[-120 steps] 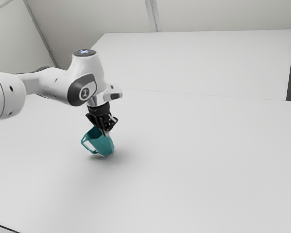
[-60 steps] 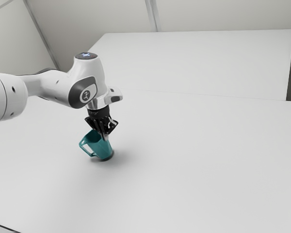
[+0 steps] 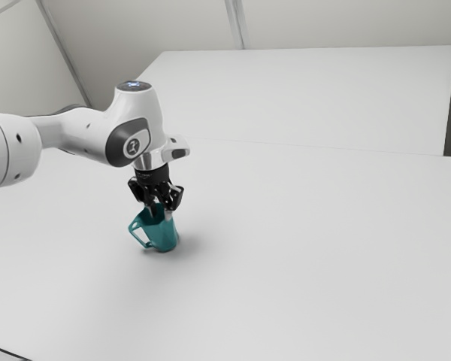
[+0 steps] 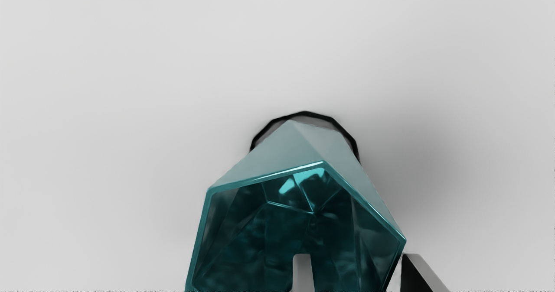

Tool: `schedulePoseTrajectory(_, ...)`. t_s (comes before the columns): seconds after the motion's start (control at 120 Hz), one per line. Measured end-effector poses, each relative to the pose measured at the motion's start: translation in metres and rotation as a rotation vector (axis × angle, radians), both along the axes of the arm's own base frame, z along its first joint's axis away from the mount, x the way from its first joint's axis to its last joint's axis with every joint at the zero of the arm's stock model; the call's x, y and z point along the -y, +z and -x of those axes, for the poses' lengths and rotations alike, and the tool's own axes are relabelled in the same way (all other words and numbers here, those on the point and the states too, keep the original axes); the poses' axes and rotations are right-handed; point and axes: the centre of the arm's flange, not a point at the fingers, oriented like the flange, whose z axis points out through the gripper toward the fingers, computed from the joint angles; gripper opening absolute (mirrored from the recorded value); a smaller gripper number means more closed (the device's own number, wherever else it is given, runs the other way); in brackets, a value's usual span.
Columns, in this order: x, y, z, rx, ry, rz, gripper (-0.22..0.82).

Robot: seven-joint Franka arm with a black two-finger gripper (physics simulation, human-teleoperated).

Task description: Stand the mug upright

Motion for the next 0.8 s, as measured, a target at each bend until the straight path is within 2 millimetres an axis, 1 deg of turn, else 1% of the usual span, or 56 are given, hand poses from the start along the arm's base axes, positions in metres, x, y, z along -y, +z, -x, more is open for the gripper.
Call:
schedulePoseTrajectory(0.133,0.000,0.006,0.001,0.005,0.005,0.006,0.25)
schedulePoseTrajectory(0.267,0.001,0.017,0.004,0.014,0.009,0.012,0.36)
schedulePoseTrajectory(0.325,0.001,0.026,0.007,0.017,0.010,0.015,0.40)
schedulePoseTrajectory(0.392,0.001,0.040,0.009,0.030,0.011,0.019,0.45)
schedulePoseTrajectory(0.433,0.002,0.058,0.004,0.056,0.010,0.020,0.48)
schedulePoseTrajectory(0.558,0.014,0.149,-0.030,0.194,-0.026,0.024,0.53)
schedulePoseTrajectory(0.642,0.025,0.192,-0.045,0.246,-0.068,0.029,0.56)
schedulePoseTrajectory(0.708,0.036,0.214,-0.047,0.259,-0.105,0.041,0.57)
schedulePoseTrajectory(0.8,0.053,0.227,-0.040,0.249,-0.162,0.055,0.58)
